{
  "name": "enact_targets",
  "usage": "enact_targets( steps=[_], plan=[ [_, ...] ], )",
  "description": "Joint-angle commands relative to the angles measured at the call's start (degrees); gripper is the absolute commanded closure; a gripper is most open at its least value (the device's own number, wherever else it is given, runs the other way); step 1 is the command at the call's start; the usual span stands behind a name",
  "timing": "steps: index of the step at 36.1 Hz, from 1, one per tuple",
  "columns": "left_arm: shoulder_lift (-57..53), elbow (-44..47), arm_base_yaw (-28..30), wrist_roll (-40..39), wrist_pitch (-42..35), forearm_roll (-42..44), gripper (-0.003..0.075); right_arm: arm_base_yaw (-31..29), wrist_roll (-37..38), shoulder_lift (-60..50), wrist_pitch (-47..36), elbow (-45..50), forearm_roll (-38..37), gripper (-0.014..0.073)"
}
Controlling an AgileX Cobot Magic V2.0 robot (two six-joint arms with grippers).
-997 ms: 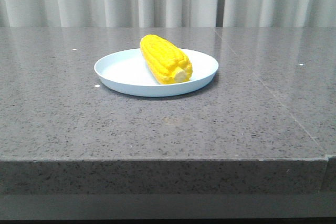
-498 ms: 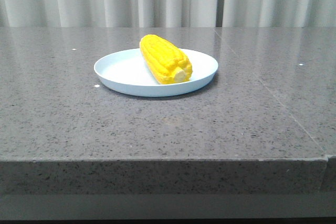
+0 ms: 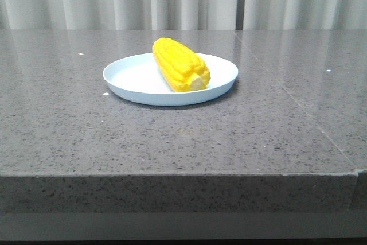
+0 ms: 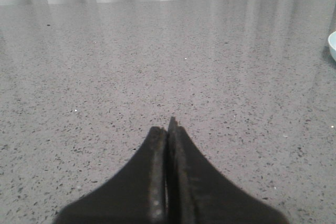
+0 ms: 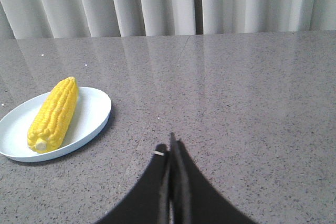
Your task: Place corn on plate with both arms
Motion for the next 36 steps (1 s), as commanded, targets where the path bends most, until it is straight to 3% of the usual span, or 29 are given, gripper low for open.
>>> enact_targets(
  steps=[1, 13, 23, 30, 36],
  plan=[
    [-0.88, 1.21, 0.03, -0.02, -4.53, -0.55, 0.0741, -0.33, -0.05, 0.63, -4.75, -1.41, -0.84, 0.0652],
    [-0.88, 1.21, 0.03, -0.02, -4.53, -0.55, 0.0741, -1.32, -1.56, 0.63, -8.06, 0.66, -0.08, 0.0652],
    [-0.88, 1.21, 0.03, -0.02, -4.53, -0.55, 0.0741, -13.73, -14.95, -2.24, -16.89, 9.53, 15.99, 0.0652],
    [-0.88, 1.21, 0.03, -0.02, -4.53, -0.55, 0.0741, -18.62, -15.00, -7.20, -16.82, 16.34, 17.76, 0.0652],
    [-0.88, 1.21, 0.03, -0.02, -4.53, -0.55, 0.0741, -19.22, -15.94, -9.69, -17.50, 20.74, 18.02, 0.0652]
  ],
)
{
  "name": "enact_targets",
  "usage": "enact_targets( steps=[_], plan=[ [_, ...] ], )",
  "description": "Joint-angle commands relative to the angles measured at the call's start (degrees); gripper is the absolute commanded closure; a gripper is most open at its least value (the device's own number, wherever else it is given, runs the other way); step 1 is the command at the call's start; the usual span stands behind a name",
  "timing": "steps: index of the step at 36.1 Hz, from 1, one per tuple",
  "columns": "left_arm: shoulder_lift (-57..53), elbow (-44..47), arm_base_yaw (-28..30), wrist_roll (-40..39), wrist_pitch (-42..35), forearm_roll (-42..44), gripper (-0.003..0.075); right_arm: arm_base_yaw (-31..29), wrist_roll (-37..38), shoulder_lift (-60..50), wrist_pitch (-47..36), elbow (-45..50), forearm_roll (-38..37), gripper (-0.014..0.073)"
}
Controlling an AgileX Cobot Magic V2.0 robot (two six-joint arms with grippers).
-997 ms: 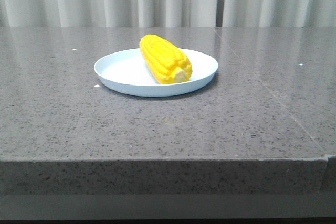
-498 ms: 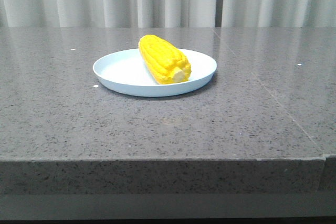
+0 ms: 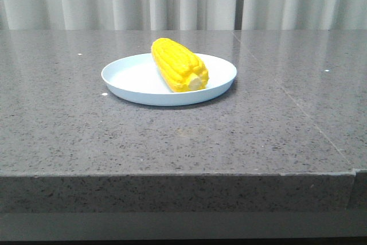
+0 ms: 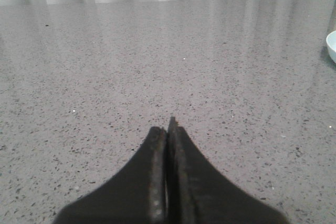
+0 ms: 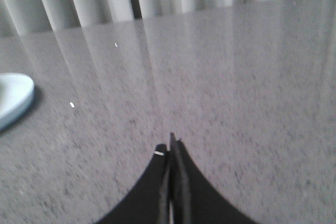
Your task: Place corn on plate with both arms
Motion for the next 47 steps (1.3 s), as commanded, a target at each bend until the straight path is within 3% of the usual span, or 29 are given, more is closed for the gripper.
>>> enact_targets(
  steps=[1, 47],
  plan=[
    [-0.88, 1.21, 0.03, -0.02, -4.53, -0.55, 0.0741, -0.48, -1.93, -1.12, -6.58, 1.06, 0.63, 0.0652],
    [-0.88, 1.21, 0.03, -0.02, -4.53, -0.55, 0.0741, -0.48, -2.65, -1.12, -6.06, 1.28, 0.63, 0.0652]
  ],
)
